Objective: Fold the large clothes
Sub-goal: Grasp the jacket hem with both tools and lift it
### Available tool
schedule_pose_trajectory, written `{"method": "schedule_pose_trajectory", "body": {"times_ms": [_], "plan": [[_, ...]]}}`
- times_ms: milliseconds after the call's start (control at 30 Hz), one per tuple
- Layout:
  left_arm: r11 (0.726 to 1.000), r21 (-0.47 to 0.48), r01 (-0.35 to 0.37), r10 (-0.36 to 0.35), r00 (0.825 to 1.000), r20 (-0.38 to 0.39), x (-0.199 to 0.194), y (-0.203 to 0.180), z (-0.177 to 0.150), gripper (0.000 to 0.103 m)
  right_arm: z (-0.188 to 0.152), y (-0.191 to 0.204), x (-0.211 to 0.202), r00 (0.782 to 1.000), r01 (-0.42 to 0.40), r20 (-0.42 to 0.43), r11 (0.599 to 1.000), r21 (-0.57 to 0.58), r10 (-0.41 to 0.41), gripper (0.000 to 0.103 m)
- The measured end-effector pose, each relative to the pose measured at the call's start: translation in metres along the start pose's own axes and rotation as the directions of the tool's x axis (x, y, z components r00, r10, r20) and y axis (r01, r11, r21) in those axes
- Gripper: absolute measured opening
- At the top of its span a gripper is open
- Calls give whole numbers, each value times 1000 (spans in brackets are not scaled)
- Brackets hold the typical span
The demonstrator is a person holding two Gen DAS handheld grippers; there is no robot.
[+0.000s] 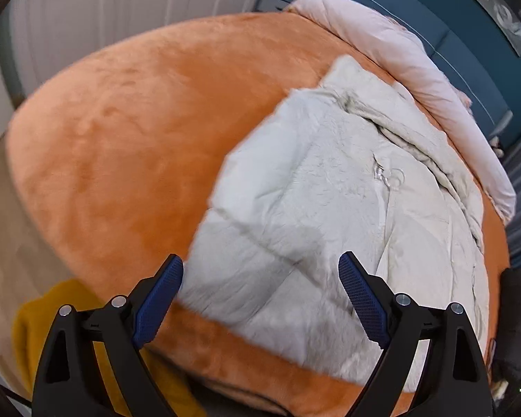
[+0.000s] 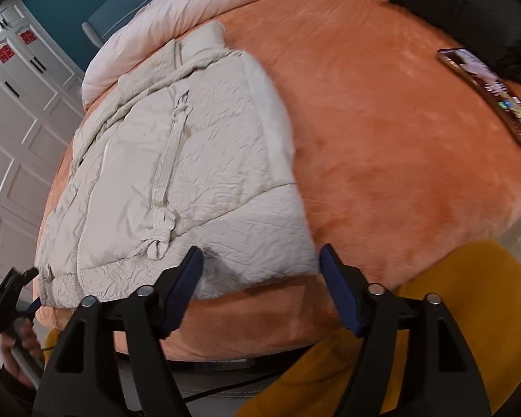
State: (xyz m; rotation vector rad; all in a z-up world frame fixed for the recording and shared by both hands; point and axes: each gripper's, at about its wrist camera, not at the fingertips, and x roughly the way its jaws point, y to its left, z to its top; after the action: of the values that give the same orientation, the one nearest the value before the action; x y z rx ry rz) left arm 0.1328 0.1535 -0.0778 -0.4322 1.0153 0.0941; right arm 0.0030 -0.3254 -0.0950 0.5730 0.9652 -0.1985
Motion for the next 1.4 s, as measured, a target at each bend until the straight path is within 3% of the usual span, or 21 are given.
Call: {"method": "schedule_pose_trajectory", "body": {"times_ms": [167,200,233,267,300,333,400,500,600,700,867,967,1067,1167,1233,1300,1400], "plan": [[1000,-20,11,-12,999,-33,23,9,7,88,7,2,12,1000,-11,-7,999,32,11,77],[1000,-22,17,-18,999,-34,23,10,7,84,9,1,14,1000,-20,-10,999,44,20,75],[999,-27,32,-33,999,-31,21,11,7,79,10,1,15,999,-32,-13,998,51,32,67],[998,-26,51,-52,998,-33,19,10,7,67,11,2,16,999,-46,-20,997,55,47,61],[997,-17,72,-72,997,-36,16,8,7,52,12,4,16,997,-74,-24,996,56,76,44],[996,0,86,-86,996,-33,12,5,7,46,12,7,15,995,-91,-23,995,49,92,29],[995,30,96,-96,995,-10,-1,0,9,22,14,16,4,996,-92,6,996,8,92,17],[984,36,175,-176,984,11,-28,-3,13,7,16,26,-25,991,-113,69,993,-44,116,12],[966,76,249,-251,968,25,-68,-8,8,5,14,31,-54,986,-120,101,987,-103,130,11],[951,133,279,-282,959,6,-102,-6,-11,4,0,35,-88,989,-78,109,975,-209,102,10],[934,227,274,-261,961,-90,-158,12,-70,4,-48,25,-144,996,14,87,922,-388,22,10],[922,251,294,-285,956,-73,-193,13,-82,4,-65,25,-173,994,31,105,898,-439,17,10],[906,275,322,-345,938,37,-226,-5,-63,4,-45,32,-207,972,6,217,919,-393,86,10],[884,302,357,-421,889,180,-234,-35,-20,4,2,44,-216,916,-30,367,941,-337,161,11],[883,308,354,-429,875,225,-222,-54,7,4,28,50,-208,891,-51,417,951,-306,182,11],[895,307,322,-407,873,270,-199,-72,36,4,64,59,-188,862,-78,467,961,-264,198,11],[918,312,246,-347,880,325,-156,-98,71,5,111,75,-154,844,-113,491,966,-231,216,12]]}}
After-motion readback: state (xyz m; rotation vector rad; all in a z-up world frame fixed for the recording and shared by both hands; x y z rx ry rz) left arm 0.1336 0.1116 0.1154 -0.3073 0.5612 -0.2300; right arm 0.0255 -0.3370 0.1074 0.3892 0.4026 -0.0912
